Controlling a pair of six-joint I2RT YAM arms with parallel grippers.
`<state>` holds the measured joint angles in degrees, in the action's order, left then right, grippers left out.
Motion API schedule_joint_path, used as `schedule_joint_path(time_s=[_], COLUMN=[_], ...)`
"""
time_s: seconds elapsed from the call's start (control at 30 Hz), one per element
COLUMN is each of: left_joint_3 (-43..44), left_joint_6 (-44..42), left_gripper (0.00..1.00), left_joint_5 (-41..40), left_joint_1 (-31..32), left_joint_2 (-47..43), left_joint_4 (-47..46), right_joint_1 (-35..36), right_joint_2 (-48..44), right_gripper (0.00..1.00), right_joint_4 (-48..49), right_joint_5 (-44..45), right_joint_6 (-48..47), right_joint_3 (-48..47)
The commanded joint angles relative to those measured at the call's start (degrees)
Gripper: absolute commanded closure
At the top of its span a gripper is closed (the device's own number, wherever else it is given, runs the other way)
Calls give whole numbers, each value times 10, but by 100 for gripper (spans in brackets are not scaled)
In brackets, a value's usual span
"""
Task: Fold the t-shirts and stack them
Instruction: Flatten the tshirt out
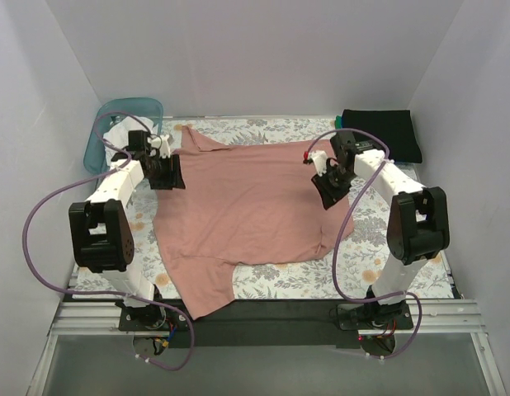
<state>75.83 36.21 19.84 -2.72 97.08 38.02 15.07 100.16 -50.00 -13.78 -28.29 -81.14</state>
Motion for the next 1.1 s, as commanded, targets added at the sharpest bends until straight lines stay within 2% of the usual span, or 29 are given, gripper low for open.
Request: schedule_joint_path(time_s=[0.0,0.2,0.4,0.57,0.73,0.77,0.8,0.97,1.0,1.07], left_joint_3=[-63,-132,-142,-142,-149,-149,-150,-150,-149,-150], left_joint_6=[-30,-39,-40,-38,-40,-40,-40,-40,-40,-40], left_gripper=[50,50,50,50,50,50,50,50,50,50], left_joint_5=[-18,-37,-41,-37,-45,-45,-45,-53,-53,-55], left_joint_1=[2,2,2,3,2,2,3,3,3,2], left_joint_2=[-21,-26,-20,-6,0,4,6,12,14,14], left_joint_4=[-7,-37,-51,-52,-59,-61,-61,-65,-65,-65], right_joint_1=[2,6,6,6,7,8,8,7,8,7], right_joint_2=[-6,16,42,72,64,59,56,12,7,-9], right_gripper=[64,63,56,54,56,58,64,83,91,99], right_joint_4=[-54,-50,-34,-26,-29,-29,-31,-45,-48,-55], right_joint_5=[2,-7,-10,-17,-19,-17,-17,-17,-16,-11], right_joint_6=[0,8,15,19,15,15,14,10,8,4], right_joint_3=[51,84,88,79,92,96,101,114,118,124])
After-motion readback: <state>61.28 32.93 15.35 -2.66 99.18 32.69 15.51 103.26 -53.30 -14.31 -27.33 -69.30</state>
